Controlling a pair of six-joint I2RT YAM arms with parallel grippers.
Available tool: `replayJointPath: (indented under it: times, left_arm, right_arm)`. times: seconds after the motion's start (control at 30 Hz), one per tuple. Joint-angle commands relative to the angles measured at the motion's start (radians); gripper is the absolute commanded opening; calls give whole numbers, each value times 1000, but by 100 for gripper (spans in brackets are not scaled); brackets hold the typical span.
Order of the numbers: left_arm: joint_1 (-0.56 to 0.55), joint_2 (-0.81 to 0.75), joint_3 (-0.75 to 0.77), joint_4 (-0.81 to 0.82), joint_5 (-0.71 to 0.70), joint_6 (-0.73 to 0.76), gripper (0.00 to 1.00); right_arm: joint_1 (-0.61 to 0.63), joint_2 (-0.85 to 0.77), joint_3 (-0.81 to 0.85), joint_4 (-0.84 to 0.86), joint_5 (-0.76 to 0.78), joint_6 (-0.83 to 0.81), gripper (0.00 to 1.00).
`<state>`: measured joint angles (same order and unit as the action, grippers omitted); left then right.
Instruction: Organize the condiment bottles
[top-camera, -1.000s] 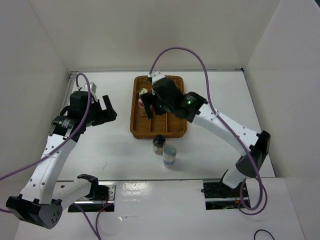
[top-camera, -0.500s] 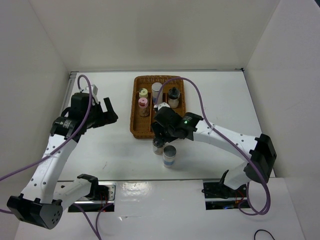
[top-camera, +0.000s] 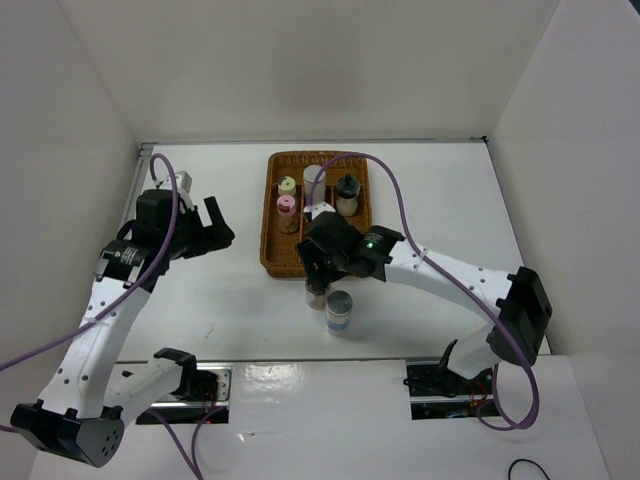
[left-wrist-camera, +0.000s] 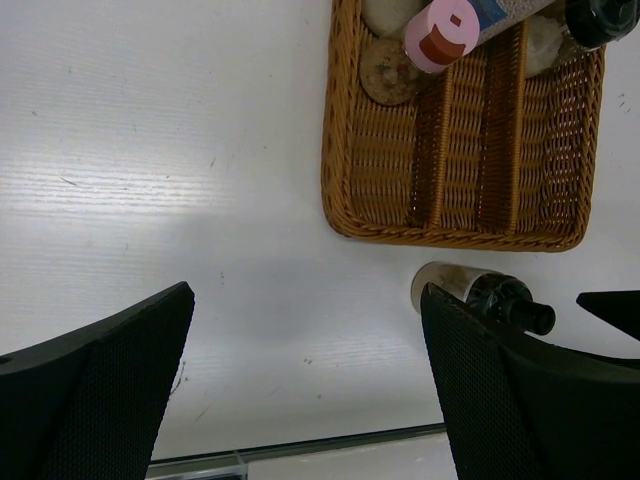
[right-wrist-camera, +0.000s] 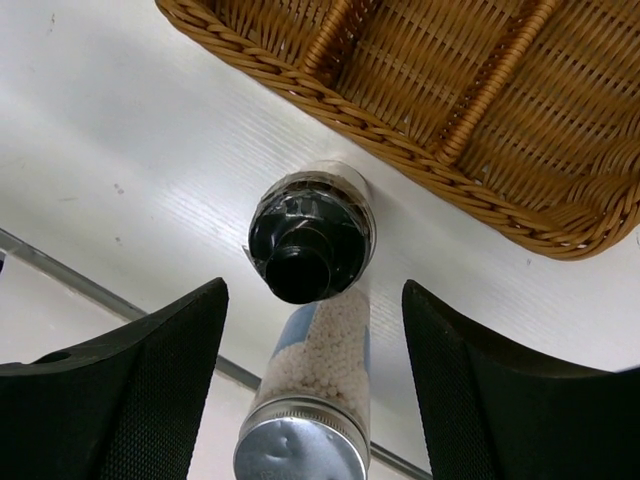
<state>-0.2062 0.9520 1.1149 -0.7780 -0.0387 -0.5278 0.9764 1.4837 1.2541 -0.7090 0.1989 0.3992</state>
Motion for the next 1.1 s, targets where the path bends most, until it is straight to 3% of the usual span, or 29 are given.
replayJointPath:
  times: [0.0, 0.37, 1.07]
  left_arm:
    - [5, -25, -6, 17, 10, -6, 100]
    - [5, -25, -6, 17, 0, -6, 100]
    - [5, -25, -6, 17, -9, 3, 100]
  right_arm:
    - [1, 12, -2, 69, 0, -10, 74]
    - [1, 50, 7, 80, 10, -19, 69]
    - [1, 89, -4, 80, 10, -39, 45]
